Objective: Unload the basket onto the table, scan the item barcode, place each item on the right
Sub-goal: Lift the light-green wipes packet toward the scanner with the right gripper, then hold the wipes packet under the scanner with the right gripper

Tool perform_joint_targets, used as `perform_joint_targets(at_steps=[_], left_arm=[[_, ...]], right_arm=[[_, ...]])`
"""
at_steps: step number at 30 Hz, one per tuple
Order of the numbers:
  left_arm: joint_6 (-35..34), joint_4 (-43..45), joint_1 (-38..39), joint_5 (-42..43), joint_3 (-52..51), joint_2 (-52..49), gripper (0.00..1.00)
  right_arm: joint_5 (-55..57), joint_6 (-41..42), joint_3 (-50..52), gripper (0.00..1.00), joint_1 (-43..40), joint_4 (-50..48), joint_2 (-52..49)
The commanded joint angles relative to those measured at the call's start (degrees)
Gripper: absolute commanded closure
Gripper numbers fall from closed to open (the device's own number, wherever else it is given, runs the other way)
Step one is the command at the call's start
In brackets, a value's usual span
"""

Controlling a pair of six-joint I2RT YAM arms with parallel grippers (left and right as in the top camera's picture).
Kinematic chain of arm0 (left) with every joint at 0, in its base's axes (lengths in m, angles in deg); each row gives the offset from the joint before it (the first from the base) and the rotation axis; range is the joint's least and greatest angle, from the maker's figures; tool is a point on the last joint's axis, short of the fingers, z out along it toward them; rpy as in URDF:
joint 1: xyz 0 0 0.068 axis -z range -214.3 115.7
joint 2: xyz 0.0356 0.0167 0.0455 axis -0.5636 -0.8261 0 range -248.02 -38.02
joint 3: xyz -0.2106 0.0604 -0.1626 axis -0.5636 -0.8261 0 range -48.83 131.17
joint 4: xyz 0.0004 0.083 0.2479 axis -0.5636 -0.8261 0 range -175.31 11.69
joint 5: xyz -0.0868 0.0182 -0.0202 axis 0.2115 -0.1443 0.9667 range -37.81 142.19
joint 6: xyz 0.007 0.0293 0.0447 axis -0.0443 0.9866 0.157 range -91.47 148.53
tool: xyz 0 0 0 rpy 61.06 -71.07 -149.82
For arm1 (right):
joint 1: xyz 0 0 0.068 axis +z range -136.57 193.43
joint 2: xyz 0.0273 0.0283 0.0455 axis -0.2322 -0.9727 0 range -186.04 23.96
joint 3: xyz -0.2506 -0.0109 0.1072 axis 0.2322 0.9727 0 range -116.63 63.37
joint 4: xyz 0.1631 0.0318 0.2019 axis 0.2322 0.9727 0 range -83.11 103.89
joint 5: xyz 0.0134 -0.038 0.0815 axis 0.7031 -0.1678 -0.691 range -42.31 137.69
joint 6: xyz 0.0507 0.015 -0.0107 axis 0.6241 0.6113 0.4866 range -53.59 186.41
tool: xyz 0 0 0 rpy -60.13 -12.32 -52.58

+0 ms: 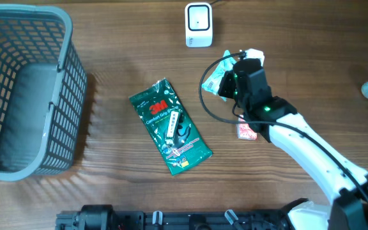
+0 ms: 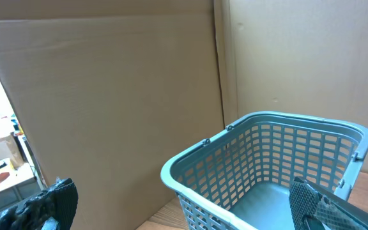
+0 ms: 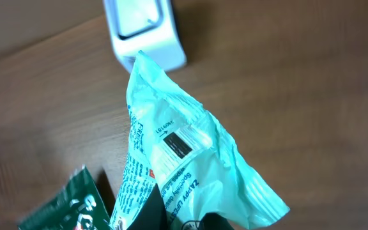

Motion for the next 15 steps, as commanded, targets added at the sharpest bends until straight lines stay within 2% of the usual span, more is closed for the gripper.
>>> perform_joint_targets(at_steps=[1,3,5,9,12,15], left_arm=[[0.48,0.15,-0.26,-0.15,-0.04,0.31,0.0],[0.48,0.15,-0.26,-0.15,-0.04,0.31,0.0],[0.48,0.13,-0.26,-0.15,-0.04,0.31,0.0],[0.48,0.15,-0.26,-0.15,-0.04,0.31,0.0],[0.48,0.15,-0.26,-0.15,-0.04,0.31,0.0],[0.48,0.15,-0.26,-0.15,-0.04,0.31,0.0]], right_arm=[[-0.92,-18.62,-0.44,0.96,-0.26,-3.67,4.48],[-0.85,-30.93,-0.44,0.96,-0.26,-6.51,4.63],[-0.37,-36.89,-0.44,0.96,-0.26,-7.76,4.66],[7.58,-36.7,-0.44,0.96,-0.26,-9.31,5.09],[7.91,-37.18,-0.44,0.96,0.02,-9.68,5.88],[7.96,-46.05,-0.44,0.96,1.81,-14.4,5.9]])
